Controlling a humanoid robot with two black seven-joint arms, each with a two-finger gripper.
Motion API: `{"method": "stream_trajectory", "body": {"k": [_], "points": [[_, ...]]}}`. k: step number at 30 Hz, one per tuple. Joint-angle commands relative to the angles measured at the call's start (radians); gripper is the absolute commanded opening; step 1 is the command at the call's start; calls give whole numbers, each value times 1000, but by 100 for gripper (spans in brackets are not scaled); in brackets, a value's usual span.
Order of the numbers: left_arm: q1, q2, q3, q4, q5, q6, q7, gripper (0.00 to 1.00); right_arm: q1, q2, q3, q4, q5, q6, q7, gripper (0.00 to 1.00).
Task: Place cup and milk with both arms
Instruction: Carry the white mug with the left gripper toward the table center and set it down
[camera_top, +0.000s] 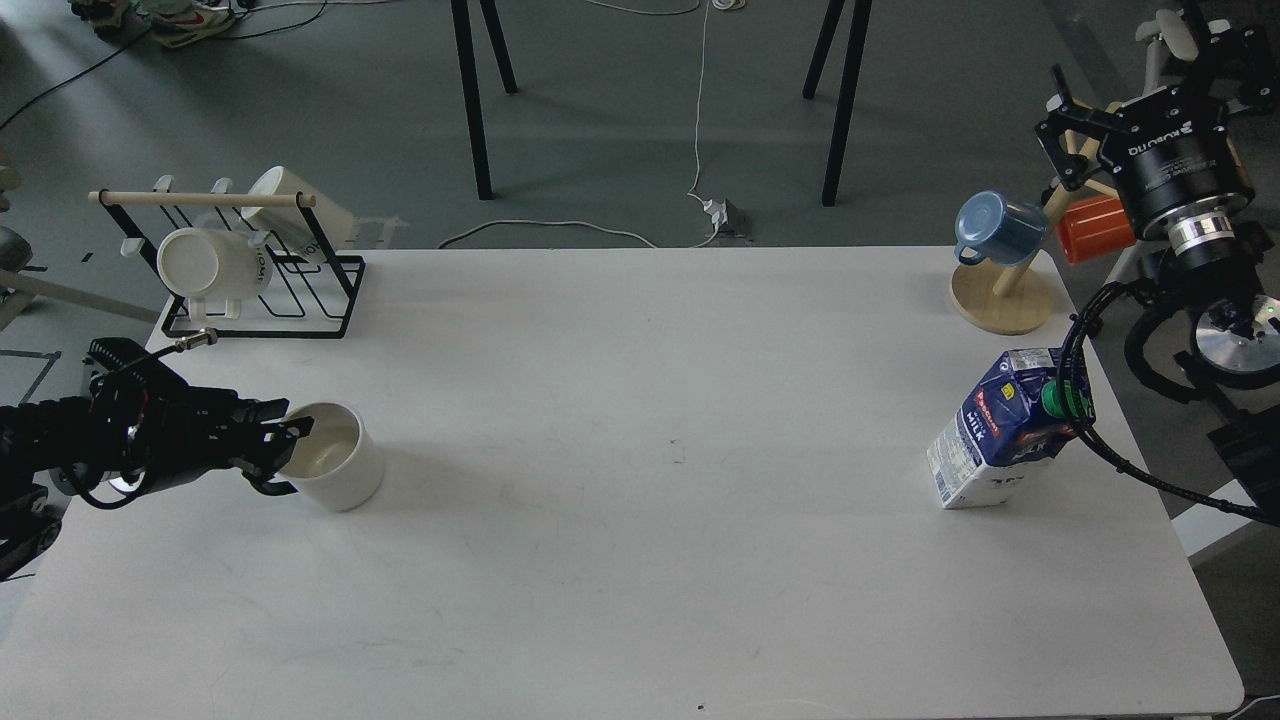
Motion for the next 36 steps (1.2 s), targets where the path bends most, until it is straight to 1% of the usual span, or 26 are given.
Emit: {"method": "stream_trajectory", "body": {"k": [1, 5, 10, 13, 18, 20, 21, 24, 27, 29, 32, 36], "points": [[0, -2, -1, -1, 23, 0, 0, 4, -1, -1, -2, 0, 0, 0, -2, 100], [-11, -5, -4, -19, 21, -1, 0, 0, -1, 1, -2, 0, -1, 0, 0, 100], [-31, -2, -15, -71, 20, -12, 0, 0, -1, -1, 0, 0, -1, 0, 0, 100], [-91, -2, -14, -134, 18, -37, 0, 0, -1, -1, 0, -2, -1, 0, 0, 100], [-206, -6, -15, -326, 21, -250, 0, 0, -1, -3, 0, 0, -1, 0, 0, 100], [-250, -51, -15, -380, 21, -319, 0, 0, 1, -4, 1, 0, -1, 0, 0, 100], [-267, -87, -15, -389, 21, -342, 16, 0, 1, -4, 3, 0, -1, 0, 0, 100], [-301, -213, -14, -387, 21, -412, 99, 0, -1, -16, 9, 0, -1, 0, 0, 100], [-306, -343, -17, -374, 18, -471, 147, 0, -1, -33, 12, 0, -1, 0, 0, 100], [-306, -435, -17, -345, 21, -494, 168, 0, -1, -45, 21, 0, 0, 0, 0, 100], [-306, -526, -14, -263, 34, -509, 202, 0, -1, -56, 23, 0, 2, 0, 0, 100], [-304, -578, -6, -188, 64, -511, 210, 0, -1, -68, 29, 1, 2, 0, 0, 100]]}}
